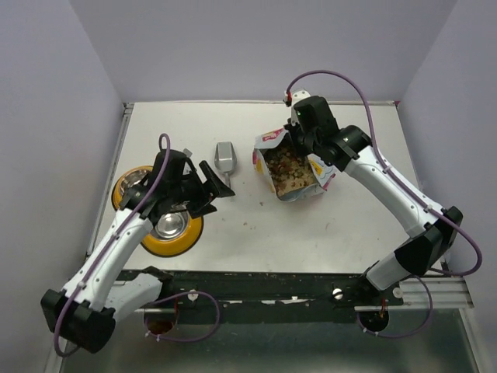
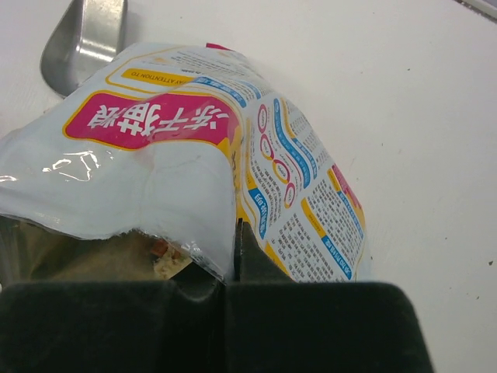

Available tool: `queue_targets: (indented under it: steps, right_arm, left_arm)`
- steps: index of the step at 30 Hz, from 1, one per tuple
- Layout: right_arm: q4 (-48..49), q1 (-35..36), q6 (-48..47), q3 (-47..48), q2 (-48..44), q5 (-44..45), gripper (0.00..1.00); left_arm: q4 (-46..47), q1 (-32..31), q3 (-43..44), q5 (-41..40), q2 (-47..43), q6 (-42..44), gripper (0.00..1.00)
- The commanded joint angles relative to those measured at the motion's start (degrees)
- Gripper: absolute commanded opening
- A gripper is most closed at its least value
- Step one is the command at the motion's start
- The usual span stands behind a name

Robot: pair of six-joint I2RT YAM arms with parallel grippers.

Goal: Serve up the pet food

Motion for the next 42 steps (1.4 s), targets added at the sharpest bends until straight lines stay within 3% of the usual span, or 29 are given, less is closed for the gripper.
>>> queue_targets:
  steps: [1, 5, 9, 12, 15, 18, 22, 30, 34, 39, 42]
  right_arm:
    - [-4.78, 0.23, 4.61, 8.27, 2.56, 1.57, 0.01]
    - [-5.93, 0.23, 6.28, 9.77, 1.95, -1.33, 0.01]
    - [-6.63, 0.23, 7.17, 9.42, 0.54, -2.65, 0.01]
    - [-7.16, 0.23, 6.91, 10.29, -0.25, -2.83, 0.01]
    - [-8.12, 0.23, 6.55, 11.79, -0.34, -2.74, 0.01]
    - [-8.56, 0.23, 6.2, 12.4, -0.52, -2.83, 0.01]
    - [-8.92, 0.23, 5.32, 12.49, -1.13, -3.27, 0.01]
    - [-11.99, 0.23, 3.13, 15.57, 0.54, -3.36, 0.01]
    - [-11.64, 0.23, 3.04, 16.1, 0.63, -3.97, 0.01]
    - [-11.99, 0.23, 2.95, 16.62, 0.63, -4.06, 0.01]
    - [-11.91, 0.23, 2.77, 16.45, -0.16, -3.88, 0.01]
  left_arm:
    - [6.06, 7.33, -0.62, 3.71, 9.12, -1.5, 0.87]
    - [9.21, 11.56, 3.69, 8.52, 21.16, 1.32, 0.87]
    - [22.99, 13.49, 0.11, 9.42, 27.15, -2.88, 0.88]
    - [35.89, 13.76, -6.82, 4.25, 26.99, -9.28, 0.88]
    - [48.47, 12.36, -16.74, -6.1, 24.53, -17.9, 0.88]
    - [55.6, 10.43, -22.57, -13.77, 24.61, -22.49, 0.89]
    - [63.51, 8.84, -23.01, -13.88, 31.02, -22.58, 0.88]
    - [94.36, 6.12, -31.1, -18.18, 42.09, -30.13, 0.79]
    - [100.27, 3.48, -30.76, -19.85, 46.32, -31.28, 0.69]
    - [99.93, 2.69, -30.84, -22.66, 47.38, -31.02, 0.59]
    - [101.5, 3.04, -32.16, -22.93, 48.34, -31.19, 0.58]
